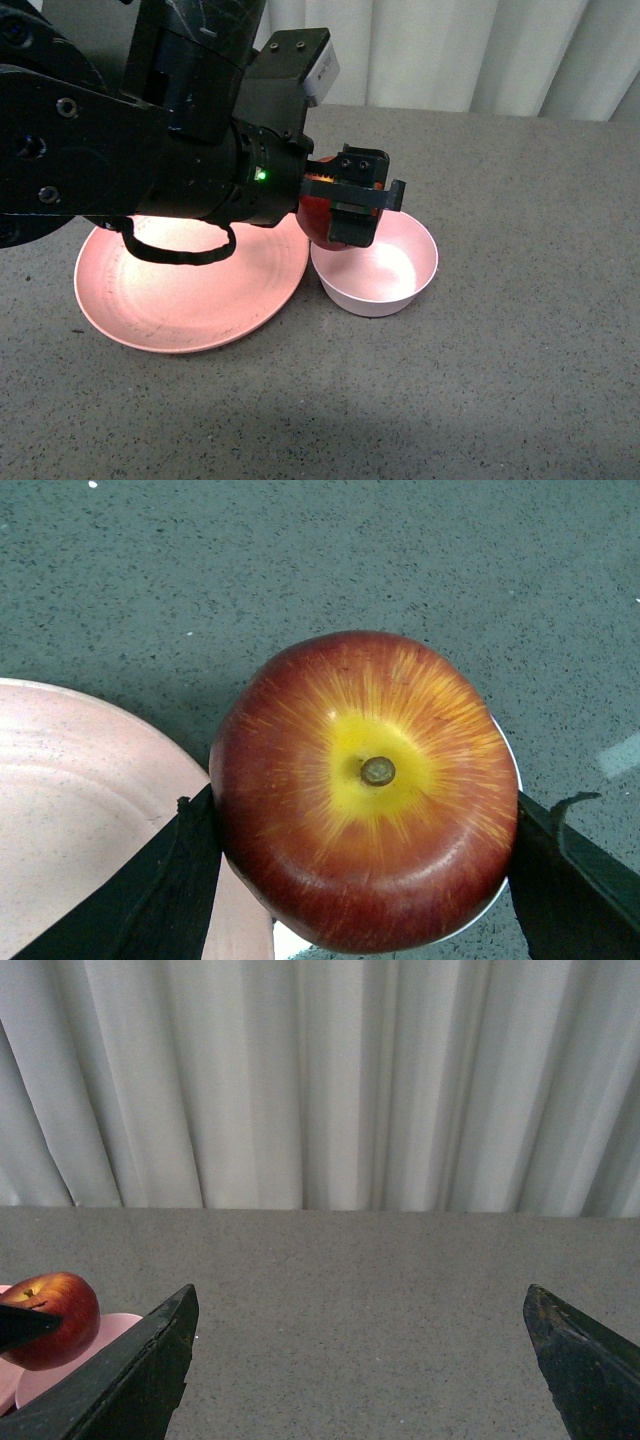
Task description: Move apple from plate to bowl
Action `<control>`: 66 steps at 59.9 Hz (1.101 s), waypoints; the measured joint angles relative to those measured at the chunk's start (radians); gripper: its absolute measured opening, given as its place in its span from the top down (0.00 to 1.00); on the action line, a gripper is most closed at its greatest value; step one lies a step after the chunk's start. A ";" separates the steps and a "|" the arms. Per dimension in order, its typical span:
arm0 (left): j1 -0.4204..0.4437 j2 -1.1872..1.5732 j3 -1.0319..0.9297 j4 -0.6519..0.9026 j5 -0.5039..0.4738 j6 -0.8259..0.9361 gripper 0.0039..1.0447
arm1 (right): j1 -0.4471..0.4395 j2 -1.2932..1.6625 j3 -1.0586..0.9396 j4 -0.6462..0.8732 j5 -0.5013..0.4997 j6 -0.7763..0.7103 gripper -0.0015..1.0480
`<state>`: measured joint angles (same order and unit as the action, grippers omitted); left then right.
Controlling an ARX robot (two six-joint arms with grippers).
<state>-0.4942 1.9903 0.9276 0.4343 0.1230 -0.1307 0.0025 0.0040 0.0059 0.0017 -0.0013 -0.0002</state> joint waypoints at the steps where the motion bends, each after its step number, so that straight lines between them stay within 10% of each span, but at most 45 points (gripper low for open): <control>1: -0.002 0.003 0.002 0.000 0.000 0.000 0.32 | 0.000 0.000 0.000 0.000 0.000 0.000 0.09; 55: -0.034 0.112 0.045 0.004 -0.040 -0.006 0.32 | 0.000 0.000 0.000 0.000 0.000 0.000 0.09; 66: -0.034 0.112 0.045 0.005 -0.046 -0.010 0.04 | 0.000 0.000 0.000 0.000 0.000 0.000 0.09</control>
<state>-0.5282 2.1021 0.9726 0.4393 0.0772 -0.1402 0.0025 0.0040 0.0059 0.0017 -0.0010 -0.0002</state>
